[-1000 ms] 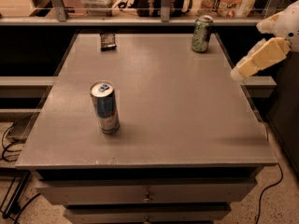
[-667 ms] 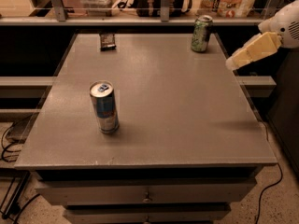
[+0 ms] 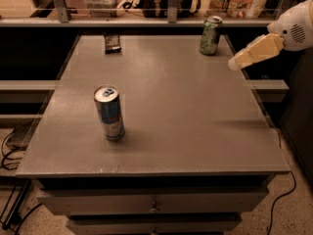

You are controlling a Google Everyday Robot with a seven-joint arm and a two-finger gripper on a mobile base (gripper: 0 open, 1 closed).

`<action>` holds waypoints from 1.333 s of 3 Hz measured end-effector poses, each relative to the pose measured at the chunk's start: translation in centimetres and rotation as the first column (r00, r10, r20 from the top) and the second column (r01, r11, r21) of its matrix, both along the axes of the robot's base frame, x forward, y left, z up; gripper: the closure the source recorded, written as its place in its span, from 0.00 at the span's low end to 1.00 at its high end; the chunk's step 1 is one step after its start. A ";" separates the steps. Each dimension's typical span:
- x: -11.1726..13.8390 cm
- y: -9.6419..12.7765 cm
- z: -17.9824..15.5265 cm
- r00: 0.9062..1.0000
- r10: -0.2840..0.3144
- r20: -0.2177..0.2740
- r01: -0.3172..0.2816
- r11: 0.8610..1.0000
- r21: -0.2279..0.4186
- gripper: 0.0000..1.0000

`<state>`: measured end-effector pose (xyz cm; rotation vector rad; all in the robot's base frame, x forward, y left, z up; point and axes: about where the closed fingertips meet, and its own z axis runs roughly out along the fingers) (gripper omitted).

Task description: Move green can near rxbar chocolate

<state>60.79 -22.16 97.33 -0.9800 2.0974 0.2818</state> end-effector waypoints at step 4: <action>15.7 -0.1 -6.3 0.966 -0.256 0.030 0.252 0.963 0.100 0.00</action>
Offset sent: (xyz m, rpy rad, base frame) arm 0.1254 0.0145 -0.0305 0.0670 -0.0659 -0.1922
